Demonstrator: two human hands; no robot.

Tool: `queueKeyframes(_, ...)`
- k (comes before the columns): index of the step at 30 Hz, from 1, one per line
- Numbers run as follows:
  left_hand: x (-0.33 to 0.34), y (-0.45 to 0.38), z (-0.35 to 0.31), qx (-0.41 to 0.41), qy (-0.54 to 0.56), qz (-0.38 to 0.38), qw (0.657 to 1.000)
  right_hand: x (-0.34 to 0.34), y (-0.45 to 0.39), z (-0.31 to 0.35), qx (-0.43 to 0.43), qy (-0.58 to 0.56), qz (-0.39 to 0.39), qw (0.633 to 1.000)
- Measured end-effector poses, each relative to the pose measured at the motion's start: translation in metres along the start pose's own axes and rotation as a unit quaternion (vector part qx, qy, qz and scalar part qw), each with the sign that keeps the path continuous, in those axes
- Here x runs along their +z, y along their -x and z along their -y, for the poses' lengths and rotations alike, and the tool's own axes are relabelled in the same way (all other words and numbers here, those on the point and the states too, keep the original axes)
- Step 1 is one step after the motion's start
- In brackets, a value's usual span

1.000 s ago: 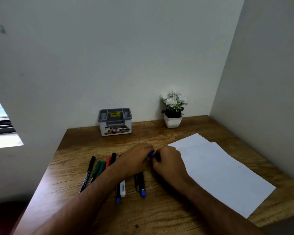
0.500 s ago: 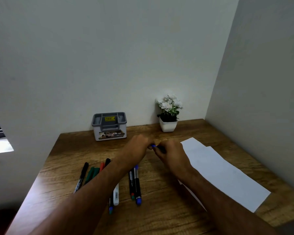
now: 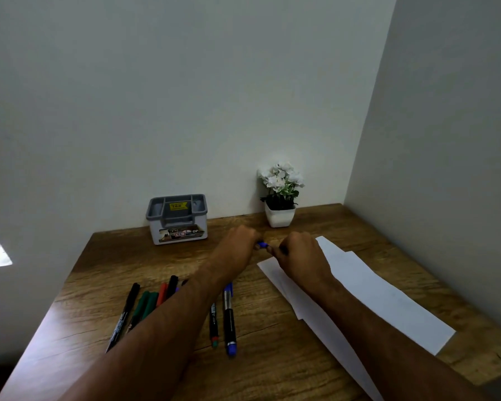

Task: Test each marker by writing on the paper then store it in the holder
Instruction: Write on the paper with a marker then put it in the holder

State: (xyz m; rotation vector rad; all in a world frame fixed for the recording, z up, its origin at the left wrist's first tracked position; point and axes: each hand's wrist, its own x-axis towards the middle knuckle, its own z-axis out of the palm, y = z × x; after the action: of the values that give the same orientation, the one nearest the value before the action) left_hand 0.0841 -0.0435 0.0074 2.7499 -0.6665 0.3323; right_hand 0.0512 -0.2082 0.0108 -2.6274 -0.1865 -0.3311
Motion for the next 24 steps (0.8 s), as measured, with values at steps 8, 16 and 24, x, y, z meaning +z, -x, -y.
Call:
queueKeyframes(8,0.015,-0.015,0.004,-0.065,-0.001,0.062,0.996,-0.007,0.002,-0.023,0.049,-0.062,-0.007,0.997)
queueKeyframes(16,0.016,-0.016,-0.005,-0.103,-0.020,0.072,0.992,-0.017,0.018,-0.033,0.057,-0.359,-0.025,0.931)
queueKeyframes(24,0.011,0.033,-0.069,-0.117,0.096,-0.088,0.985,-0.035,0.032,-0.050,0.103,-0.580,-0.069,0.805)
